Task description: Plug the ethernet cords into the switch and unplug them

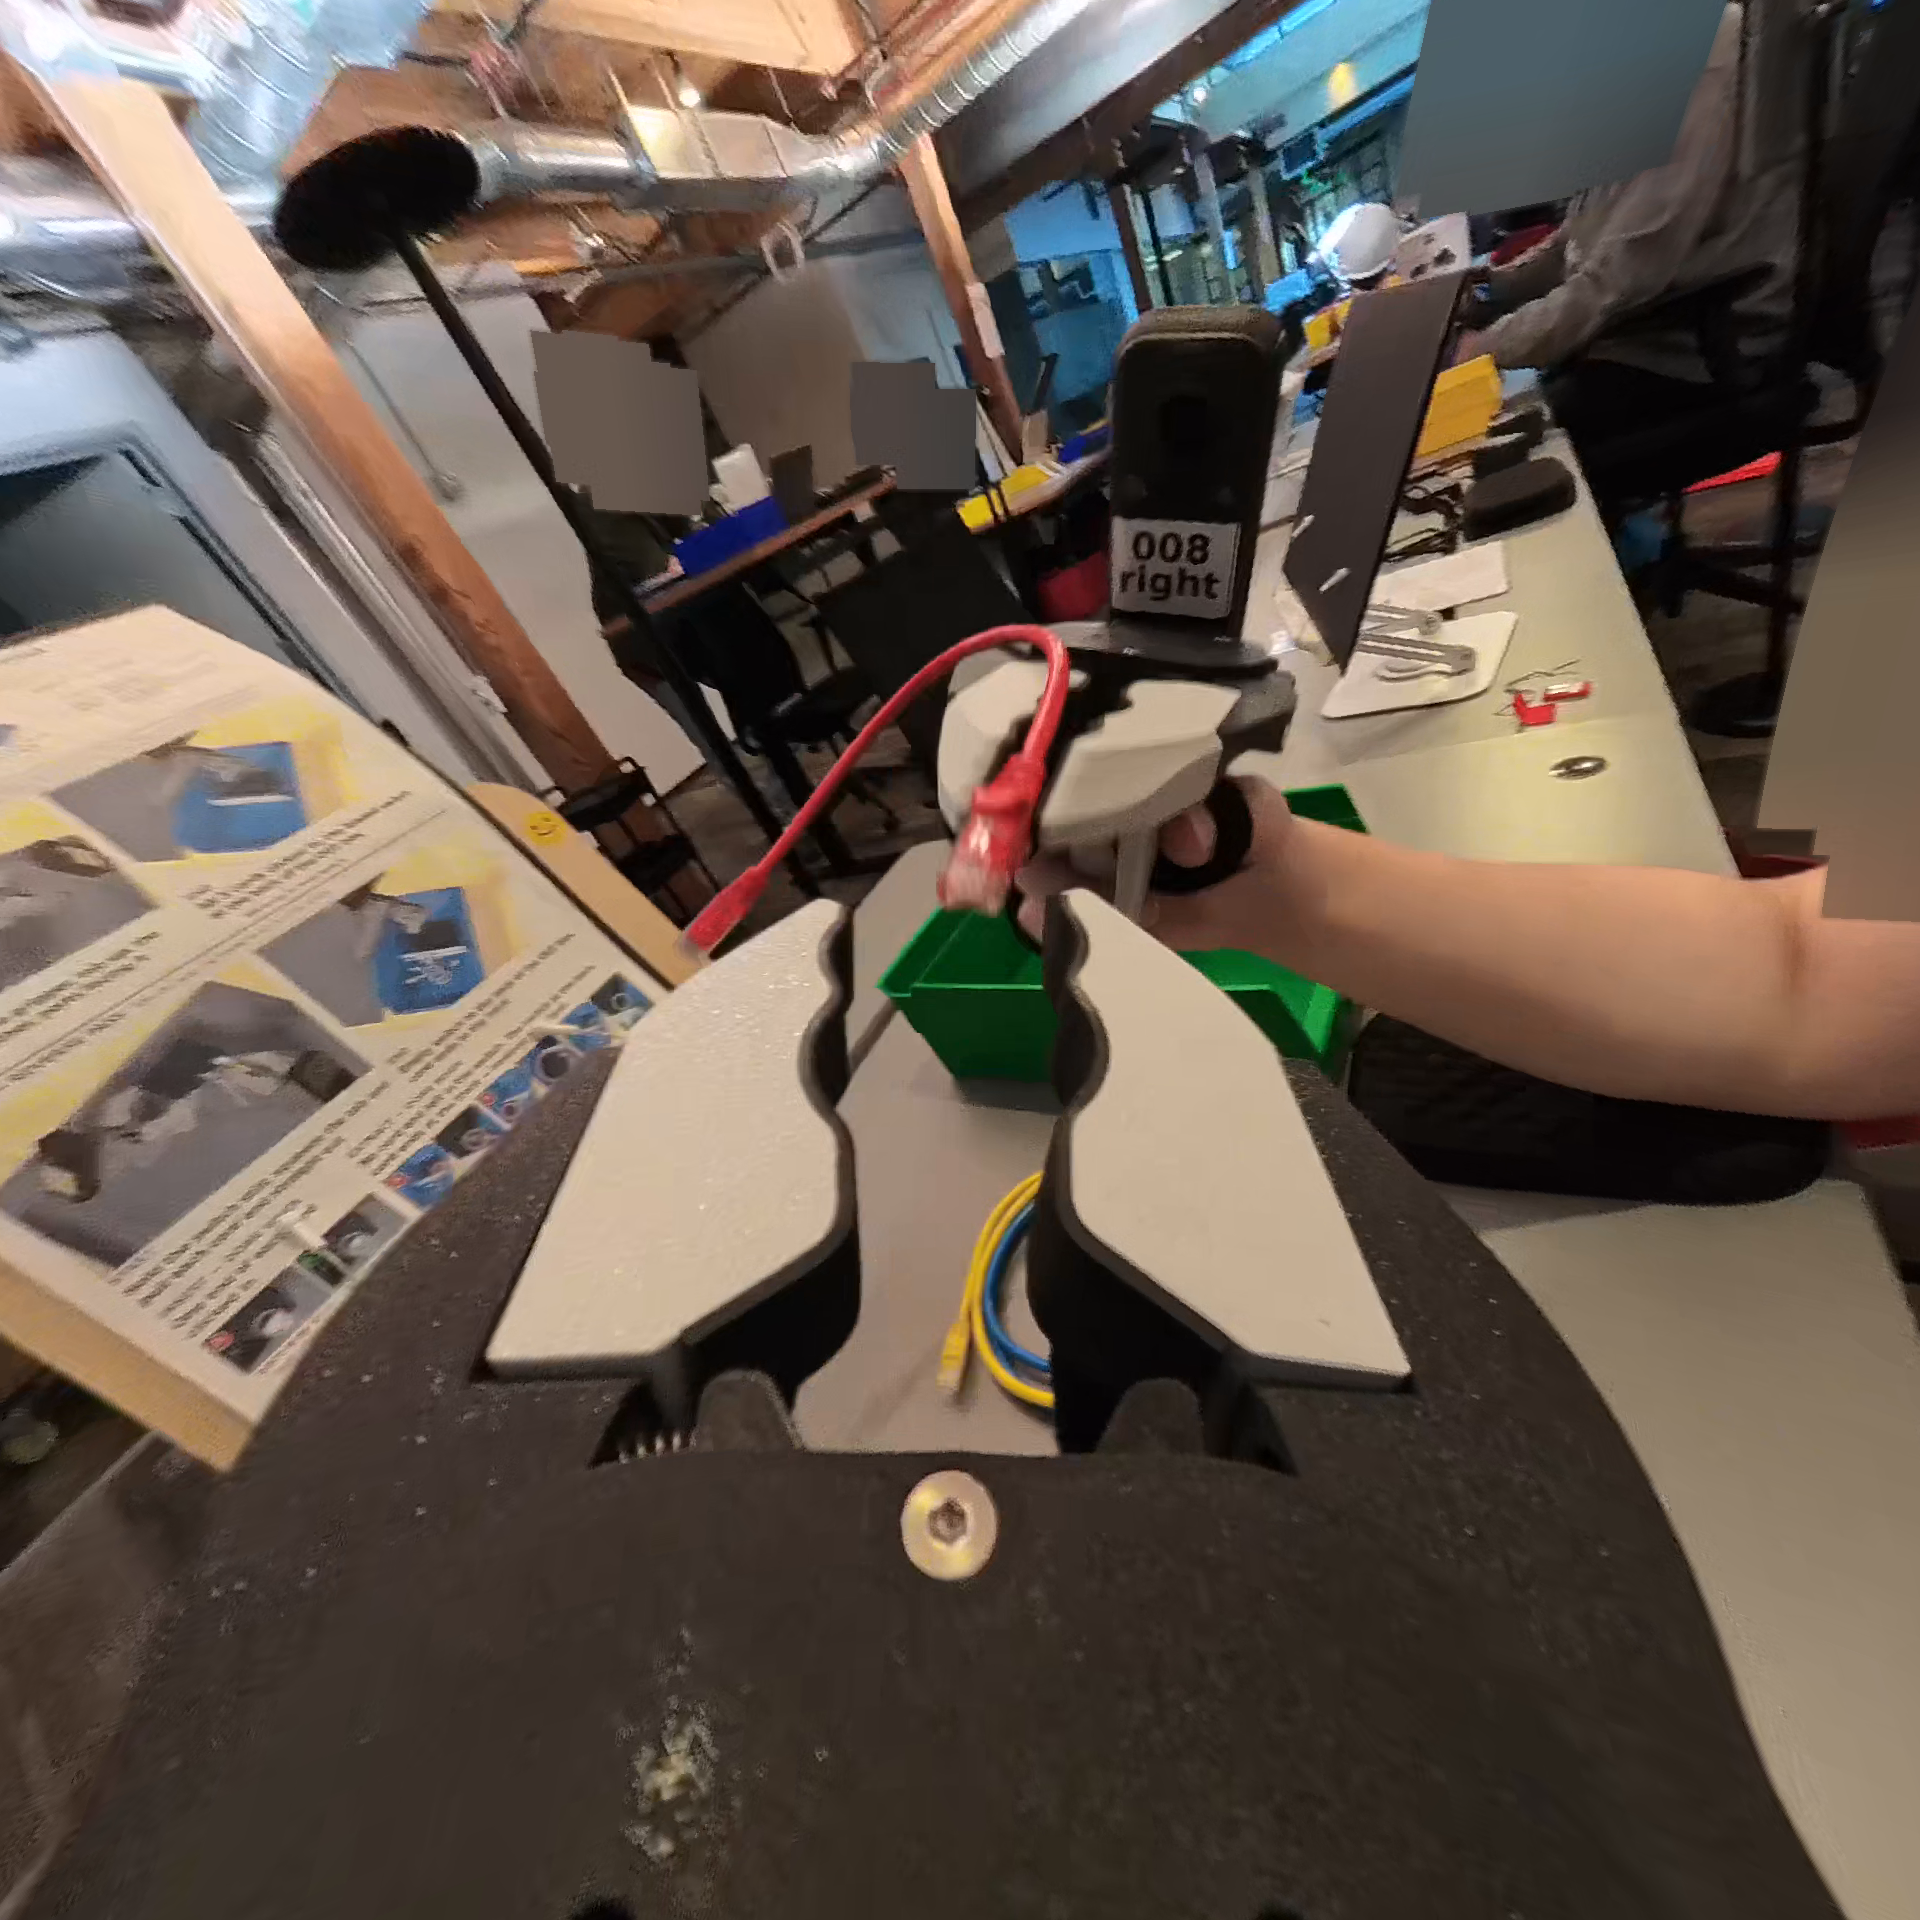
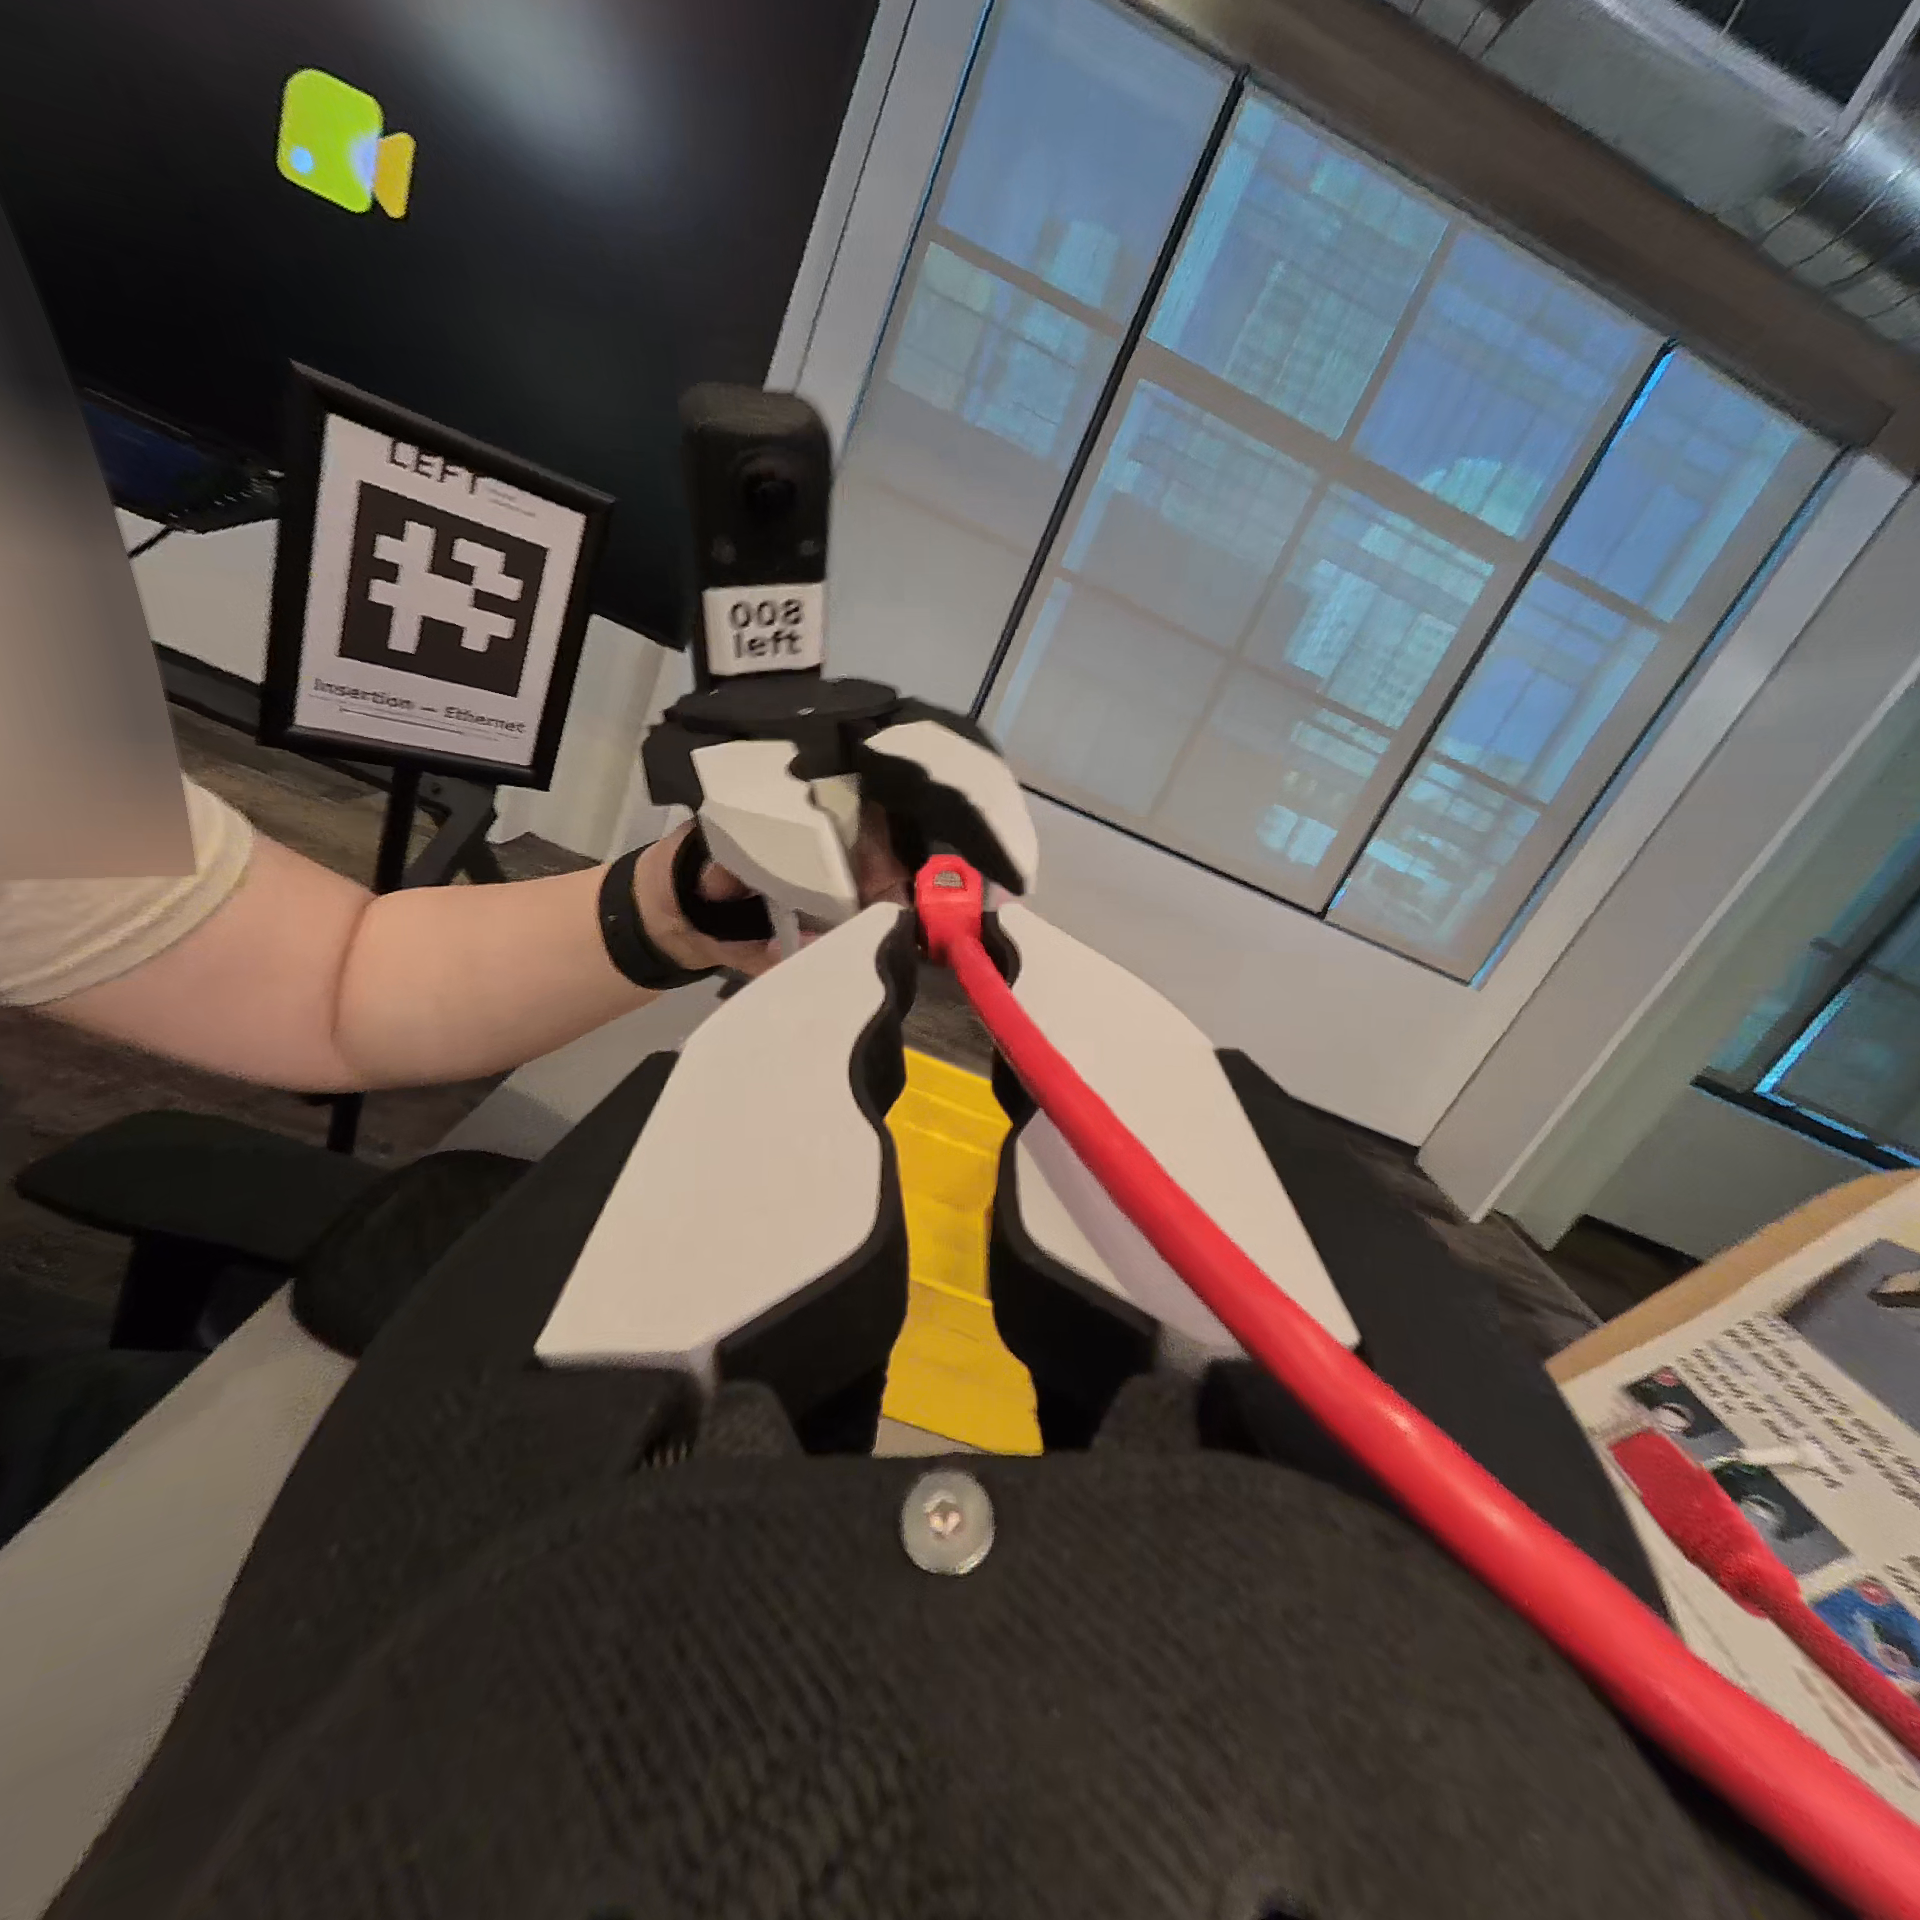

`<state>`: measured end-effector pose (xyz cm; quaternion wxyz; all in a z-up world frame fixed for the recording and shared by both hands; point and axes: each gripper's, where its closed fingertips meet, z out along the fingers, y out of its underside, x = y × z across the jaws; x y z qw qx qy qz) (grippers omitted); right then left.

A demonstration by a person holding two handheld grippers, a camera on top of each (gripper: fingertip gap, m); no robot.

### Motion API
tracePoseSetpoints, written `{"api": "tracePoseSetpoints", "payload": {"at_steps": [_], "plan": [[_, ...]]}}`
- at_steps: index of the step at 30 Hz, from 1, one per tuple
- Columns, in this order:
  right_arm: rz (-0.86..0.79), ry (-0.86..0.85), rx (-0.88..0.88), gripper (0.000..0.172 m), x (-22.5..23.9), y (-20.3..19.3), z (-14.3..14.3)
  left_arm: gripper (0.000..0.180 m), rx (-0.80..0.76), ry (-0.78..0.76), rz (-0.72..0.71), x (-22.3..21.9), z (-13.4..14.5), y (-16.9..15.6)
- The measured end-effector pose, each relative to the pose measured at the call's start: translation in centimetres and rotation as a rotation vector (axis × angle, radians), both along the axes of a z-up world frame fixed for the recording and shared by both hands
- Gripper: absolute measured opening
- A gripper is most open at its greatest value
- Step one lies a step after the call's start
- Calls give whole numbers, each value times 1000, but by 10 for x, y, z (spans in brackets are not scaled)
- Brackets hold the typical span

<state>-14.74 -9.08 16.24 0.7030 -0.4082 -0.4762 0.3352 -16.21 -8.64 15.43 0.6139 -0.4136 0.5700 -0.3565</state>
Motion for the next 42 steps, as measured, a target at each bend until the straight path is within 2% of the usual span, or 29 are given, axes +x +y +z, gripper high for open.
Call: {"api": "tracePoseSetpoints", "payload": {"at_steps": [3,7,11,14,17,19,22,25,27,28,30,33,34,37,42], "plan": [[-88,24,25,12,20,12,3,36,-39,45,78,-12,-23,17],[-237,46,80,12,50,25,11,39,-119,269,311,-15,-99,57],[-384,12,144,12,75,26,18,35,-188,392,561,-9,-164,85],[-429,-9,172,12,87,21,23,36,-237,492,571,4,-197,93],[-425,-29,196,12,94,10,27,32,-273,763,425,11,-228,88],[-439,-31,214,12,100,5,31,34,-276,871,402,11,-227,92],[-448,-34,245,12,107,-4,37,39,-213,971,378,15,-206,93],[-447,-16,270,13,113,-13,44,50,-26,1120,290,22,-202,101],[-451,-8,283,13,116,-18,47,57,113,1191,256,27,-210,122],[-453,-10,287,13,118,-21,48,52,136,1239,234,27,-220,131],[-464,-14,300,13,122,-26,50,57,96,1341,236,25,-241,145],[-474,-3,322,13,129,-36,55,69,-62,1475,248,22,-268,150],[-473,5,329,13,132,-40,57,78,-69,1516,252,20,-275,153],[-471,31,348,12,140,-50,63,75,13,1585,275,16,-288,168],[-486,66,351,12,155,-54,66,74,6,1652,270,14,-299,174]]}}
